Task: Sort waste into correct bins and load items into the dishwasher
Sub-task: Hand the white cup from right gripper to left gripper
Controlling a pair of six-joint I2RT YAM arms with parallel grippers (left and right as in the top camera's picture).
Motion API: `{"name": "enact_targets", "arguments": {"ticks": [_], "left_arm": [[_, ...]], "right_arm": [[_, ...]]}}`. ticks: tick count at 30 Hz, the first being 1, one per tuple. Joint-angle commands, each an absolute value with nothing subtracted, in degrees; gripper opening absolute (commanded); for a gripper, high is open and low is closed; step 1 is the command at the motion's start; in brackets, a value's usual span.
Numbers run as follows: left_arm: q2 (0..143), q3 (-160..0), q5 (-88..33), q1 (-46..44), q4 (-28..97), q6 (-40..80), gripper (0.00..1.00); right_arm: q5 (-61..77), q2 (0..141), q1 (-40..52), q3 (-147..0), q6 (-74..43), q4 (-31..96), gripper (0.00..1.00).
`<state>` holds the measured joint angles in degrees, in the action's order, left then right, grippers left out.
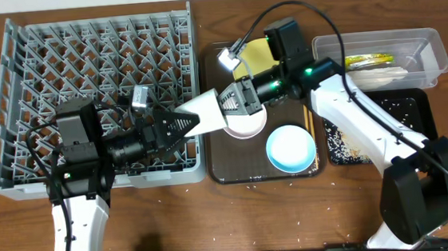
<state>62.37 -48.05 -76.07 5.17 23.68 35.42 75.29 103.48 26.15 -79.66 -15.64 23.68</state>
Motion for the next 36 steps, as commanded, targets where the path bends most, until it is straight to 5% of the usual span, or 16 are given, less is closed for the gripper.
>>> {"name": "enact_targets", "arguments": {"ticks": [1, 10, 14, 16, 18, 21, 29, 33, 36], "left_arm": [[62.6, -49.0, -76.4, 5.4, 23.4, 36.6, 0.94], [62.6, -49.0, -77.4, 5.4, 23.1, 36.5, 0.9], [62.6, -49.0, -77.4, 5.4, 23.0, 36.5, 0.68], [62.6, -49.0, -77.4, 5.4, 23.0, 36.6, 0.48], [62.6, -49.0, -77.3, 5.4, 23.0, 36.6, 0.42], [62.6, -49.0, -77.3, 5.4, 23.0, 36.6, 0.4], [62.6, -49.0, -76.6, 5.7, 19.8, 36.5, 0.39], [62.6, -49.0, -67.1, 7.1, 20.4, 36.6, 0.38], [62.6, -49.3, -52.5, 7.2, 23.7, 36.5, 0.38]], "right_arm": [[76.8, 104.8, 27.7, -79.5, -14.5, 23.2, 0.01], [78.0, 106.1, 30.1, -79.5, -15.7, 21.2, 0.01], [77.8, 106.1, 30.1, -79.5, -15.8, 21.2, 0.01], [77.8, 106.1, 30.1, -79.5, -15.8, 21.2, 0.01], [77.7, 106.1, 30.1, -79.5, -15.8, 21.1, 0.01], [76.5, 106.1, 30.1, -79.5, -16.3, 21.1, 0.12], [75.0, 106.1, 22.5, -79.5, -18.0, 17.7, 0.69], [73.7, 106.0, 14.7, -79.5, -17.1, 18.7, 0.78], [72.1, 105.6, 11.4, -79.5, -14.5, 21.6, 0.99]]}}
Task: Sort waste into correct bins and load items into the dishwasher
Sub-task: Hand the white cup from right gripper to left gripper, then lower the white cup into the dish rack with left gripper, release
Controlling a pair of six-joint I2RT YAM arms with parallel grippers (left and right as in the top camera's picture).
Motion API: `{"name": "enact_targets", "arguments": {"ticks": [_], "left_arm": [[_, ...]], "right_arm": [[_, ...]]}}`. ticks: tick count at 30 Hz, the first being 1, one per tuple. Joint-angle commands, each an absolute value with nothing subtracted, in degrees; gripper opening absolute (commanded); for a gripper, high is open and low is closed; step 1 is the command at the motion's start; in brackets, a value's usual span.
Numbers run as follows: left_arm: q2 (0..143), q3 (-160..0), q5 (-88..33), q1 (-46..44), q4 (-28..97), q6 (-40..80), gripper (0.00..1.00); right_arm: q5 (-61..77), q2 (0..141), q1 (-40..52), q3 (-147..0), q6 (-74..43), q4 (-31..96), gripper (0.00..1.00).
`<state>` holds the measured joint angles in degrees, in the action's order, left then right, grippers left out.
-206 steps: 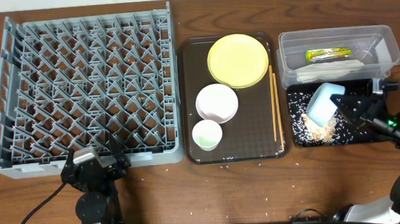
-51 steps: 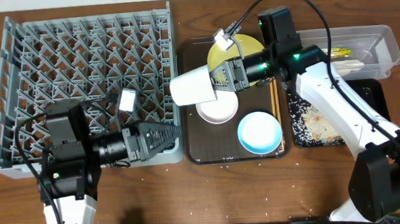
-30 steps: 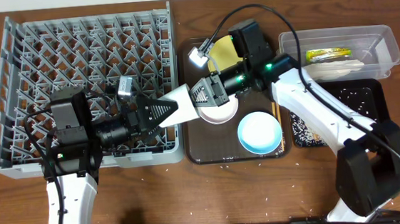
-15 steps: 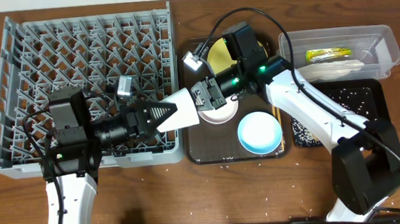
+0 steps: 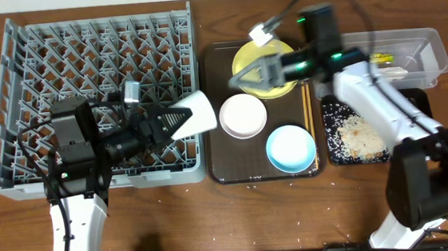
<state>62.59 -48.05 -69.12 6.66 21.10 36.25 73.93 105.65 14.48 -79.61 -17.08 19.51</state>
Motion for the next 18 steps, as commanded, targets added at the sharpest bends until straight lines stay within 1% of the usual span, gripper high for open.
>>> {"name": "enact_targets", "arguments": {"ticks": [1, 3, 6, 7, 8, 11, 13, 15, 18], "left_arm": [[62.6, -49.8, -48.0, 7.2, 25.7, 36.4, 0.37], [62.6, -51.5, -42.3, 7.2, 29.6, 34.5, 0.37], [62.6, -57.3, -35.2, 7.2, 38.7, 30.5, 0.38], [62.6, -61.5, -30.5, 7.2, 44.6, 28.4, 0.37], [62.6, -64.2, -27.5, 7.2, 48.1, 27.4, 0.38], [62.6, -69.2, -19.7, 5.6, 55.1, 26.3, 0.37], [62.8, -70.6, -12.7, 1.3, 58.8, 26.4, 0.37], [64.1, -70.6, -9.5, -2.4, 60.5, 26.6, 0.36], [69.1, -70.6, -3.3, -9.5, 63.7, 28.8, 0.34]], "right_arm": [[70.5, 105.2, 10.9, -79.5, -12.9, 23.5, 0.99], [66.2, 104.3, 10.5, -79.5, -10.0, 27.6, 0.99], [57.9, 102.1, 10.7, -79.6, -6.5, 33.7, 0.99], [51.7, 100.6, 11.0, -80.0, -5.2, 37.0, 0.99], [48.4, 99.7, 11.1, -80.2, -4.9, 38.5, 0.99], [38.7, 96.9, 11.2, -80.8, -4.6, 42.6, 0.99], [33.5, 94.8, 11.2, -80.8, -4.6, 44.6, 0.99], [30.5, 94.0, 11.2, -80.8, -4.6, 45.3, 0.99], [29.3, 94.0, 11.2, -80.8, -4.6, 46.4, 0.99]]}}
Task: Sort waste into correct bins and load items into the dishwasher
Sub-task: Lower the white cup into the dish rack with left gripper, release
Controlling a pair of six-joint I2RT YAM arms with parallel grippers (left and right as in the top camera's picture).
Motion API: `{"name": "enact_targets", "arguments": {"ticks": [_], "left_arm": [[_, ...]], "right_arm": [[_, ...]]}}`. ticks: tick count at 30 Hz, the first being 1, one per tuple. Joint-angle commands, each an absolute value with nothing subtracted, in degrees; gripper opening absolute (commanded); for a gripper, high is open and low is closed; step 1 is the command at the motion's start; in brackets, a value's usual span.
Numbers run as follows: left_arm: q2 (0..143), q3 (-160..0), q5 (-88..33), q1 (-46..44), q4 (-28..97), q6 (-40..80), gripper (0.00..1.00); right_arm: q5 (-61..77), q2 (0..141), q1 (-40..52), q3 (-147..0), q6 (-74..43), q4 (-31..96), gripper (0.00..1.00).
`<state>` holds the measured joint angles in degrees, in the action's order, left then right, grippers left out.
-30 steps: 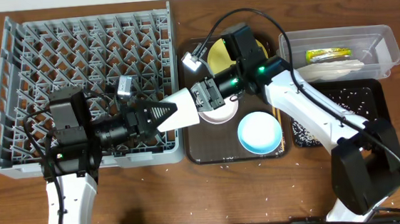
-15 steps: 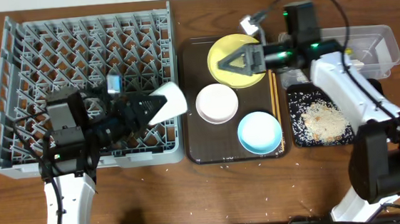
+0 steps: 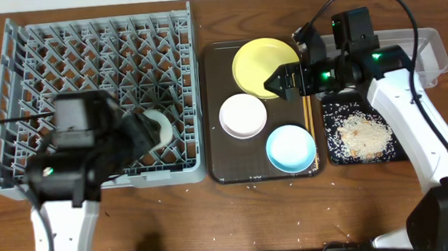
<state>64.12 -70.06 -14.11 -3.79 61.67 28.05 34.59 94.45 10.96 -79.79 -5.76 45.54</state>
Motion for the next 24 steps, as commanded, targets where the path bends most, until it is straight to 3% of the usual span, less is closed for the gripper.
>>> {"name": "enact_targets", "arguments": {"ticks": [1, 7, 14, 16, 19, 24], "left_arm": [[71.0, -70.6, -1.9, -11.2, 64.4, 29.4, 0.34], [81.9, -70.6, -0.4, -16.8, 64.4, 30.7, 0.33], [92.6, -70.6, 1.1, -17.5, 61.3, 30.7, 0.34], [94.5, -70.6, 1.1, -17.5, 61.2, 30.7, 0.43], [96.2, -70.6, 0.6, -17.5, 61.2, 30.7, 0.69], [96.0, -70.7, 0.7, -17.5, 61.2, 30.7, 0.86]], "right_arm": [[29.1, 94.0, 11.1, -80.8, -4.6, 46.8, 0.99], [28.7, 94.0, 11.1, -80.8, -4.6, 47.6, 0.99], [28.7, 94.0, 11.2, -80.8, -4.2, 48.3, 0.99], [28.7, 94.0, 10.9, -80.8, -3.5, 49.1, 0.99], [28.7, 94.0, 10.9, -80.8, -2.5, 49.8, 0.99], [28.7, 94.0, 11.7, -80.8, -2.5, 49.7, 0.97]]}}
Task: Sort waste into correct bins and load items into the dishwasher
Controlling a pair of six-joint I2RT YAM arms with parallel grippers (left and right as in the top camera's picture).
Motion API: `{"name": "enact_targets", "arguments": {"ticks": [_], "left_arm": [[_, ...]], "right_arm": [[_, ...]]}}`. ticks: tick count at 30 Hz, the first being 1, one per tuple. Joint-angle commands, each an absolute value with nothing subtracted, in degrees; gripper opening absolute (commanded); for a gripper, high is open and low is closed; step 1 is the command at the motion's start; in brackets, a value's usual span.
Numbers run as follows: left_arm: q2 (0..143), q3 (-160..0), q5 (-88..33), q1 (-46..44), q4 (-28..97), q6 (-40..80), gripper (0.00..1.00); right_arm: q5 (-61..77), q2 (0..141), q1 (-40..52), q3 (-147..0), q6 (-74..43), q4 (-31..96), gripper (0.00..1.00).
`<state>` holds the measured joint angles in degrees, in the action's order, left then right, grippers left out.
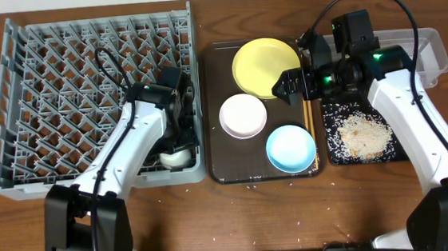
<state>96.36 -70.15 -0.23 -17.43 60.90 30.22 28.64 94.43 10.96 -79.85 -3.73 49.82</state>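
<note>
A white cup point(174, 157) lies in the near right corner of the grey dish rack point(13, 94). My left gripper point(182, 140) points down onto the cup and seems shut on it, though the wrist hides its fingers. On the brown tray point(214, 102) sit a yellow plate point(263, 65), a white bowl point(243, 114) and a blue bowl point(291, 147). My right gripper point(283, 86) hovers over the tray at the yellow plate's right edge, holding nothing. From above I cannot make out how its jaws stand.
A black bin point(416, 126) with spilled rice stands right of the tray. Behind it is a clear bin point(434, 49) holding wrappers. Chopsticks point(312, 130) lie along the tray's right edge. A few rice grains dot the table front.
My left arm has swung so its gripper is down in the rack's near right corner, and the cup now rests there. The right gripper has barely shifted.
Both grippers met over the tray with the white cup between them. Then the left alone held the cup at the rack's right edge while the right stood open over the yellow plate. The cup then hung over the rack and is now set into its corner.
</note>
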Motion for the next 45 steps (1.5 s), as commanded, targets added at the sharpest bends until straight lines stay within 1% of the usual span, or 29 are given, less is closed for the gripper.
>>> {"name": "enact_targets", "arguments": {"ticks": [1, 2, 3, 7, 10, 12, 13, 15, 16, 23, 27, 30, 32, 34, 38, 42, 44, 45], "left_arm": [[95.7, -70.8, 0.7, -17.5, 61.3, 30.7, 0.91], [95.5, -71.1, 0.6, -17.5, 61.6, 30.7, 0.95], [95.3, -71.7, 0.7, -17.5, 62.2, 30.7, 0.96], [94.1, -76.0, 0.7, -17.5, 66.4, 30.7, 0.97], [92.6, -79.6, 0.6, -17.5, 69.5, 30.7, 0.97], [90.5, -82.8, -0.2, -17.5, 71.4, 30.7, 0.97], [88.4, -84.4, -2.1, -17.4, 71.3, 30.5, 0.97], [85.6, -84.8, -3.7, -17.4, 70.1, 30.5, 0.97], [83.5, -84.8, -4.1, -17.4, 69.6, 30.5, 0.97], [77.6, -84.8, -7.3, -15.0, 69.8, 31.1, 0.97], [77.6, -84.4, -7.3, -13.2, 70.3, 30.9, 0.97], [77.7, -84.4, -7.2, -12.9, 70.3, 30.9, 0.97], [77.9, -84.4, -7.0, -12.9, 70.2, 30.9, 0.97], [78.0, -84.4, -7.0, -12.9, 70.2, 30.9, 0.97], [78.2, -84.4, -7.0, -12.9, 70.2, 30.9, 0.97], [78.5, -84.4, -7.1, -13.0, 69.6, 31.2, 0.96], [79.5, -84.4, -7.1, -15.2, 67.5, 31.2, 0.95], [79.9, -84.4, -7.1, -16.1, 66.9, 31.2, 0.94]], "right_arm": [[28.7, 94.0, 11.7, -80.8, -2.5, 49.7, 0.94], [28.7, 94.0, 11.7, -80.8, -2.5, 49.7, 0.92], [28.7, 94.0, 11.7, -80.8, -2.5, 49.8, 0.89], [28.6, 94.0, 12.3, -80.8, -3.4, 49.5, 0.79], [25.2, 94.0, 13.3, -80.8, -7.1, 49.4, 0.75], [19.8, 94.1, 15.3, -80.8, -11.4, 49.4, 0.71], [16.3, 94.6, 17.5, -80.8, -14.7, 49.1, 0.67], [13.3, 95.5, 20.2, -80.8, -17.5, 48.4, 0.64], [10.8, 96.8, 22.8, -80.8, -20.1, 47.5, 0.61], [1.0, 104.7, 29.9, -80.8, -25.3, 46.3, 0.61], [1.1, 110.1, 30.6, -80.8, -25.9, 46.3, 0.58], [1.1, 112.5, 30.8, -80.8, -26.1, 46.2, 0.58], [1.1, 114.1, 30.9, -80.8, -26.3, 46.2, 0.55], [1.1, 114.5, 30.7, -80.8, -26.3, 46.1, 0.5], [1.1, 114.3, 30.7, -80.8, -26.3, 45.8, 0.49], [1.7, 113.3, 30.5, -82.0, -26.1, 46.4, 0.5], [2.0, 109.4, 29.3, -85.7, -25.2, 48.9, 0.56], [1.9, 108.0, 28.9, -86.6, -24.9, 49.6, 0.57]]}}
